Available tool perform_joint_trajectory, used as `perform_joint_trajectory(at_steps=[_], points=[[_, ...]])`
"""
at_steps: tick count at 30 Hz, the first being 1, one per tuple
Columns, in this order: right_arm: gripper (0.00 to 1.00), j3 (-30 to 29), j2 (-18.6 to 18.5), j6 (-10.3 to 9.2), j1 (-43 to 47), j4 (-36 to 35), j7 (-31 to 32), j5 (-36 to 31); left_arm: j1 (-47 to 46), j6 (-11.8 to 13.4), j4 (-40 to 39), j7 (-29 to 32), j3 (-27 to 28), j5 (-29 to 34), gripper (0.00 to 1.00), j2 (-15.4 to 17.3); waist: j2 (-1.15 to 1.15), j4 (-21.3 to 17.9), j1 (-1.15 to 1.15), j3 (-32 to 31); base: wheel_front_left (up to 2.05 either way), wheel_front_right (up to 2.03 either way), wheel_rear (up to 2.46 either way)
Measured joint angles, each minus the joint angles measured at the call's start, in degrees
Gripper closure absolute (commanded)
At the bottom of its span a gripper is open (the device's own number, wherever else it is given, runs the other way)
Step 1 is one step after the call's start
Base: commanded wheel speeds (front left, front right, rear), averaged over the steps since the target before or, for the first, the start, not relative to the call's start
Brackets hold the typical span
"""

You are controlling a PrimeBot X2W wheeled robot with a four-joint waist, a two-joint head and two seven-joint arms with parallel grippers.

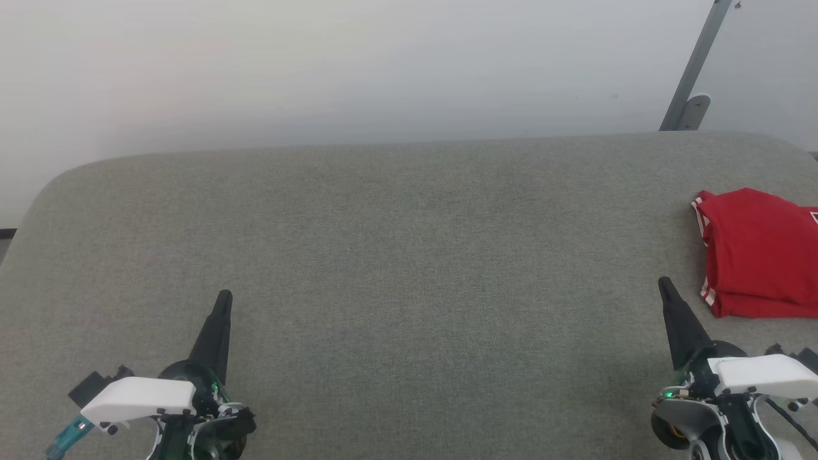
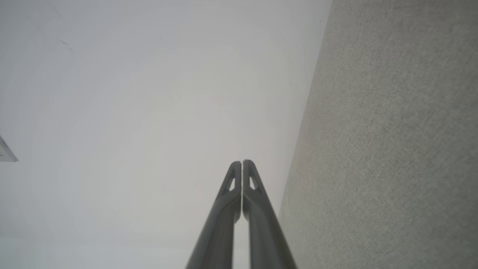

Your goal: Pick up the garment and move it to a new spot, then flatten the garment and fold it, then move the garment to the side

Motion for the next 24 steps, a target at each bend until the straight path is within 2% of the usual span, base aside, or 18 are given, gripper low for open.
perform_joint_trajectory(at_steps=[24], points=[[1.00,0.0,0.0,0.00,0.0,0.0,0.0,0.0,0.0,0.0,0.0,0.0,0.0,0.0,1.00,0.0,0.00,0.0,0.00,0.0,0.00,0.00,0.00]])
